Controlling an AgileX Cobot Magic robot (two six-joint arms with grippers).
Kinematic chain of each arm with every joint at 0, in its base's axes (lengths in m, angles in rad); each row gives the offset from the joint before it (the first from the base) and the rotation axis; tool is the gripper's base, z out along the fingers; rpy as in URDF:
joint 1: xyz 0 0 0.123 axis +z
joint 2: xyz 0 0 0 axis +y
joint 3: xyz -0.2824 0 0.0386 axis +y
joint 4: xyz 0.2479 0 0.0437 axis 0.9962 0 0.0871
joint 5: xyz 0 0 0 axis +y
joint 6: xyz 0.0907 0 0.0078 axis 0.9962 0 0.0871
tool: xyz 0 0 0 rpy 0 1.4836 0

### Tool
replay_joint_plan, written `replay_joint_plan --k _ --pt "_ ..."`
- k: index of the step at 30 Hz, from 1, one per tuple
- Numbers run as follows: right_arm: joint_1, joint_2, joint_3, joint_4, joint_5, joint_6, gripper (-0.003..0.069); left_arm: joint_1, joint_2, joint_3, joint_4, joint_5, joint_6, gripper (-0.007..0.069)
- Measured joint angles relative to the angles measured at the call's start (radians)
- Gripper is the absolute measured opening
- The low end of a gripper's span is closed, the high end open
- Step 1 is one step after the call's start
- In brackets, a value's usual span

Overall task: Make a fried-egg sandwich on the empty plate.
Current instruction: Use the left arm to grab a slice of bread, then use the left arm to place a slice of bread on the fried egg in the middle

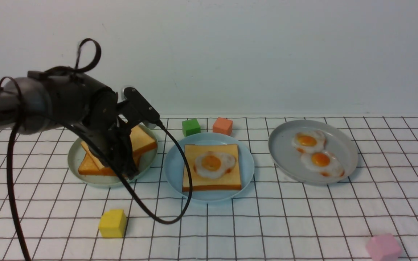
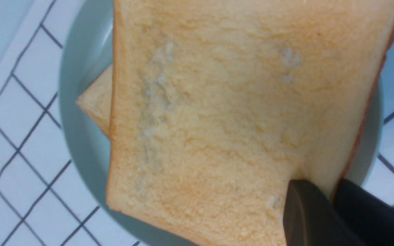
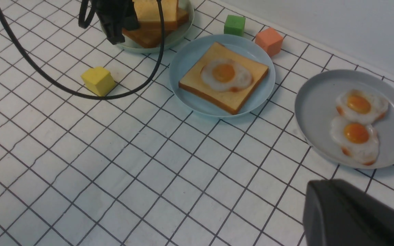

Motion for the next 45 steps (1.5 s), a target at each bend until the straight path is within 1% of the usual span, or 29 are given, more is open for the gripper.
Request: replay_joint_plan --k 4,7,8,9,11,13,17,23,32,38,45 --pt "0.000 -0.042 0.000 -0.010 0.005 0.000 0.0014 -0.036 -0.098 0.000 -0.016 0.016 0.015 0.0059" --pt "0.000 -0.065 0.000 -0.013 0.012 0.000 0.0014 -0.111 -0.153 0.000 -0.044 -0.003 0.094 0.0059" --pt "0.000 -0.072 0.000 -0.013 0.015 0.000 0.0014 -0.147 -0.161 0.000 -0.060 -0.013 0.142 0.0058" --pt "0.000 -0.073 0.000 -0.013 0.016 0.000 0.0014 -0.153 -0.161 0.000 -0.063 -0.014 0.150 0.0058" --pt "0.000 -0.082 0.000 -0.013 0.020 0.000 0.0014 -0.215 -0.143 0.000 -0.098 -0.025 0.244 0.0058" --pt "0.000 -0.085 0.000 -0.013 0.022 0.001 0.0014 -0.252 -0.109 0.000 -0.109 -0.031 0.299 0.0057" --pt "0.000 -0.086 0.000 -0.013 0.021 0.001 0.0014 -0.287 -0.043 0.000 -0.112 -0.062 0.350 0.0057" --pt "0.000 -0.086 0.000 -0.013 0.020 0.001 0.0014 -0.295 0.003 0.000 -0.104 -0.178 0.364 0.0056" --pt "0.000 -0.086 0.000 -0.013 -0.001 0.001 0.0014 -0.295 0.042 0.000 -0.104 -0.203 0.364 0.0056" --pt "0.000 -0.086 0.000 -0.013 -0.001 0.001 0.0015 -0.295 0.092 0.000 -0.101 -0.281 0.353 0.0055" --pt "0.000 -0.086 0.000 -0.013 0.026 0.002 0.0018 -0.295 0.112 0.000 -0.077 -0.303 0.337 0.0055"
